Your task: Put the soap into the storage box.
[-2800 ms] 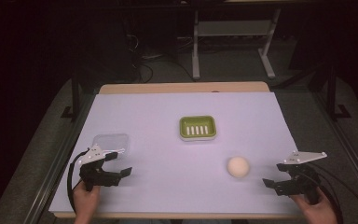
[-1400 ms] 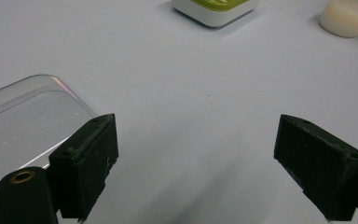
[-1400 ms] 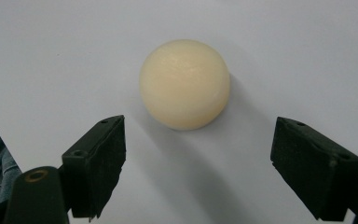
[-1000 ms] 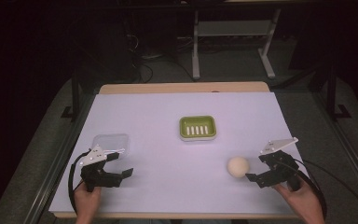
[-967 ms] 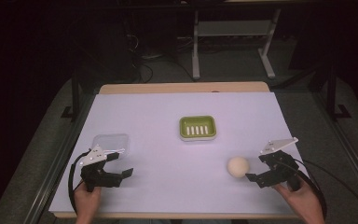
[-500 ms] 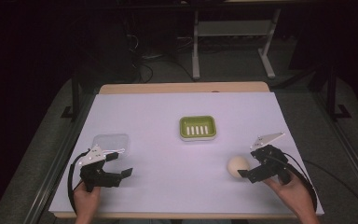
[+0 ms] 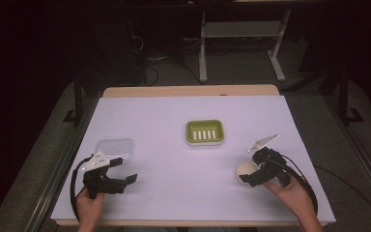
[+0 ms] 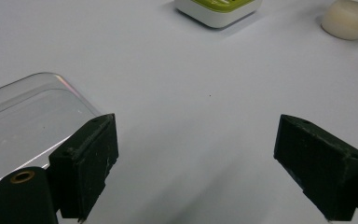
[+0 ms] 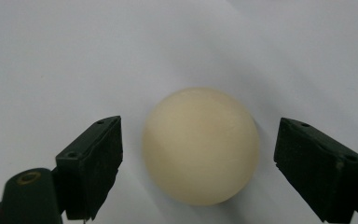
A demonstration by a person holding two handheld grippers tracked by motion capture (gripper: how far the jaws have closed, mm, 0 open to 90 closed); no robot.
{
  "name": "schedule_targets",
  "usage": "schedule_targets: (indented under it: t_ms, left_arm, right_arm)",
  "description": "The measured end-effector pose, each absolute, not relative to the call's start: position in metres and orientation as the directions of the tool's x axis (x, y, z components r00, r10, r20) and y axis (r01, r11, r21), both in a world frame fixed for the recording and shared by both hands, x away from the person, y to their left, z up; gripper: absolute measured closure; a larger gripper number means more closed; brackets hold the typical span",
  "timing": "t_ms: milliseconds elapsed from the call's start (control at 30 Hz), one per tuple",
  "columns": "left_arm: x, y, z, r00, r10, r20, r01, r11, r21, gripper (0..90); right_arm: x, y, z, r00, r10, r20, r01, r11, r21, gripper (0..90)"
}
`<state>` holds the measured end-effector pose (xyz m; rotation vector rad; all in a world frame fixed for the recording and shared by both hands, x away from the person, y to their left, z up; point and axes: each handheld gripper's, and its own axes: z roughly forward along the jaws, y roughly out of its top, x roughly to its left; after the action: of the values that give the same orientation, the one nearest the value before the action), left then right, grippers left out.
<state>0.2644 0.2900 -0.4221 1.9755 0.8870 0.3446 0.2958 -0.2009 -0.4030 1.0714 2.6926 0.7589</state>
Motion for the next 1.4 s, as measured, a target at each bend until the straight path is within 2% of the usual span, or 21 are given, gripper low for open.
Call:
schedule_targets:
  t_ms: [633, 1400]
  left_arm:
    - [0.265, 0.289, -0.423, 0.705, 0.701, -0.102, 0.446, -0.327, 0.833, 12.9]
    - [0.265, 0.289, -0.422, 0.706, 0.701, -0.102, 0.446, -0.328, 0.833, 12.8]
  right_arm:
    - [0.301, -0.193, -0.421, -0.726, 0.687, 0.032, 0.625, 0.641, 0.445, 14.8]
    - [0.302, -0.183, -0.427, -0.728, 0.685, -0.012, 0.628, 0.674, 0.390, 22.4]
